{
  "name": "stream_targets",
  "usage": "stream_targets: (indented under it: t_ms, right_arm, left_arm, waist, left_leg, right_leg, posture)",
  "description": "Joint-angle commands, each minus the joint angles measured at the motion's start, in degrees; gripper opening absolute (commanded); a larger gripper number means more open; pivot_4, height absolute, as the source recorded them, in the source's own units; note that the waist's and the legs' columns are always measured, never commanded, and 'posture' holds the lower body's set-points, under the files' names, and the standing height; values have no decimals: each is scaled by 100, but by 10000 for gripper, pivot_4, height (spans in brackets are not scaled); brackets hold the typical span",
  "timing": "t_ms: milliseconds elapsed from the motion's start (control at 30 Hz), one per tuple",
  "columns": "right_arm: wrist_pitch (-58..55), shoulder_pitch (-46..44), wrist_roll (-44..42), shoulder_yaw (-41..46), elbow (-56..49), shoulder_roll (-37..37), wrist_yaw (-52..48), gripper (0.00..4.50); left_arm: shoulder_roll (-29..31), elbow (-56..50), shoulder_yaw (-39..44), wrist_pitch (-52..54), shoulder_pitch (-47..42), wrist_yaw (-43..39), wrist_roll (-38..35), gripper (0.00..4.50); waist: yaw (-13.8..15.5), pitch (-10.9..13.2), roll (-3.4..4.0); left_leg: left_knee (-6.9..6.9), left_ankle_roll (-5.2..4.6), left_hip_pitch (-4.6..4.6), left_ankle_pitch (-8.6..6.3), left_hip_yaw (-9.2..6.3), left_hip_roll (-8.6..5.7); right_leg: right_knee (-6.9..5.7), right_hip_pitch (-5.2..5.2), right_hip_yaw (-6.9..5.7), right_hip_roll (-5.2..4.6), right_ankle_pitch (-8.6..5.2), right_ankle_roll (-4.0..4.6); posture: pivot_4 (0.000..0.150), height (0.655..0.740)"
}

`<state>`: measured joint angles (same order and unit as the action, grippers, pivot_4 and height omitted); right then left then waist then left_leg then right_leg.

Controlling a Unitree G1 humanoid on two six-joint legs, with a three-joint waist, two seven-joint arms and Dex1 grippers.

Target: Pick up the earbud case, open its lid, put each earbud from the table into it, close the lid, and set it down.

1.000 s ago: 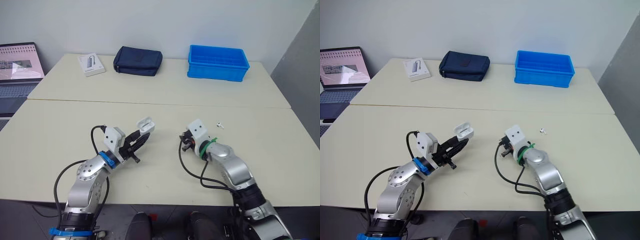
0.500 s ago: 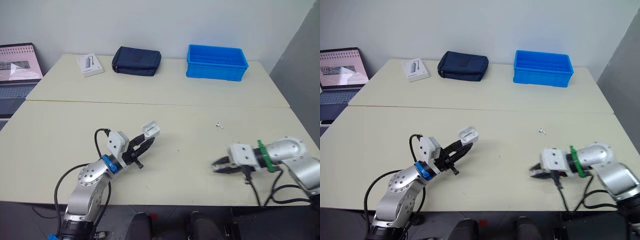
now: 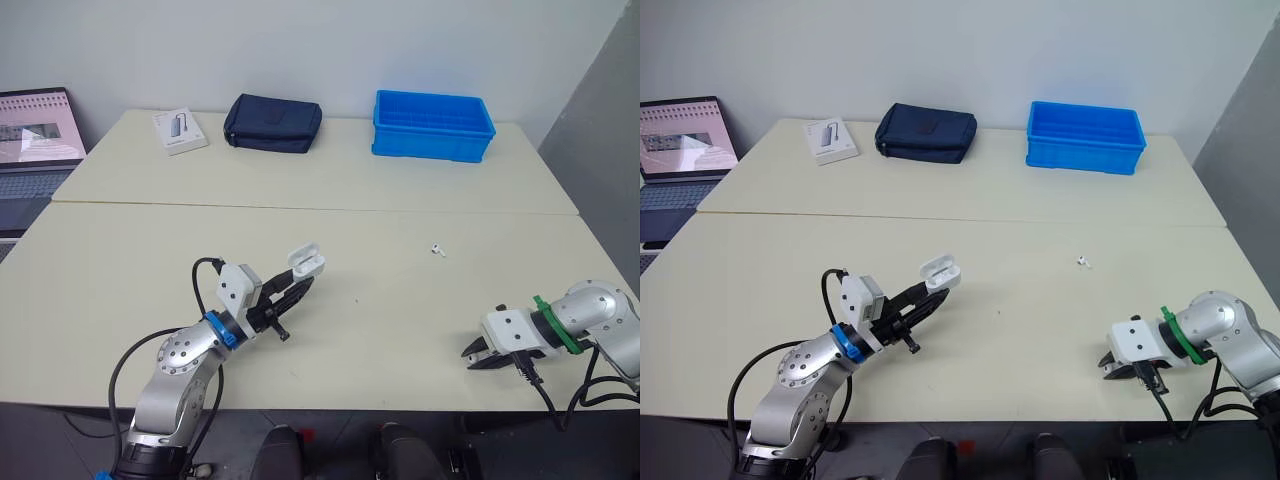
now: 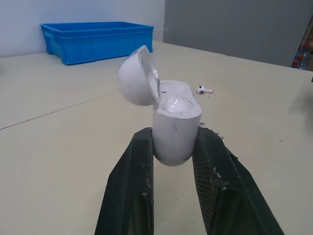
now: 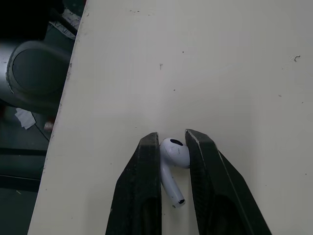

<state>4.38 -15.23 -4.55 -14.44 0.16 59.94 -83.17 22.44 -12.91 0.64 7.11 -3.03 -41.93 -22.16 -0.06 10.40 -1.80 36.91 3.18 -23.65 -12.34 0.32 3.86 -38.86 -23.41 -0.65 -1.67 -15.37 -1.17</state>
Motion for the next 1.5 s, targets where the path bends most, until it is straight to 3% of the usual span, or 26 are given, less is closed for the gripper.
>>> stream_targets:
  t_ms: [33, 300, 567, 667, 800, 1067, 1333, 1433, 1500]
  right_arm:
    - [-108, 208, 155, 0, 78, 90, 34, 7598]
    - [164, 224, 97, 189, 149, -26, 233, 35161]
    - [-1111, 418, -669, 982, -1352, 432, 332, 35278]
    - [-2391, 702, 100, 1037, -2198, 940, 870, 35278]
    - [-3336, 875, 391, 781, -2945, 1222, 1050, 35278]
    - [-3864, 215, 948, -104, -2748, 684, 1356, 35278]
    - [-3962, -28, 999, -415, -2612, 539, 1206, 35278]
    - [-4029, 19, 1005, -450, -2673, 497, 1183, 29132]
    - [-4085, 42, 988, -457, -2729, 479, 1164, 21806]
  left_arm:
    - [39, -192, 8, -45, -28, -34, -30, 7329]
    - [38, -105, 0, -41, -90, -58, -15, 7329]
    - [60, -2, 16, -59, -116, -96, -13, 7329]
    - [48, 31, 4, -58, -136, -98, -7, 7329]
    - [-14, 31, -51, -20, -161, -71, -12, 7329]
    - [-8, -13, -105, 50, -199, -69, -14, 7329]
    - [17, -70, -93, 87, -158, -33, -21, 7329]
    - [14, -66, -98, 82, -156, -17, -20, 7329]
    - [13, -63, -100, 77, -155, -17, -21, 7329]
  waist:
    - [1, -1, -2]
    - [13, -1, -3]
    - [13, 6, 10]
    - [17, 6, 11]
    - [21, 6, 11]
    - [0, 6, 11]
    - [1, 6, 11]
    - [1, 5, 10]
    - [-3, 5, 9]
  left_leg:
    - [0, 0, 7, 0, 0, 0]
    - [-1, 0, 15, 0, 1, -2]
    - [-4, 0, 14, 0, 2, -2]
    - [-3, 1, 15, -1, -1, -2]
    - [-5, 2, 14, -1, 3, -2]
    - [-2, 2, 14, -1, 4, -4]
    - [-5, 1, 11, -1, 0, -4]
    - [-5, 1, 11, -1, 0, -4]
    - [-4, 1, 12, -1, 1, -4]
  right_leg:
    - [2, 8, 0, -1, -1, 1]
    - [5, 17, 1, -3, -2, 3]
    - [0, 12, 3, -3, -1, 1]
    - [0, 12, -1, -3, -3, 4]
    - [2, 9, 2, -5, -7, 11]
    - [3, 9, 5, -6, -8, 13]
    - [5, 8, 0, -5, -4, 5]
    - [5, 8, 0, -5, -4, 5]
    - [5, 8, 1, -5, -4, 5]
  posture:
    - [1500, 7267]
    - [1500, 7267]
    - [1500, 7267]
    - [1500, 7267]
    - [1500, 7267]
    - [1500, 7267]
    - [1500, 7267]
    - [1500, 7267]
    - [1500, 7267]
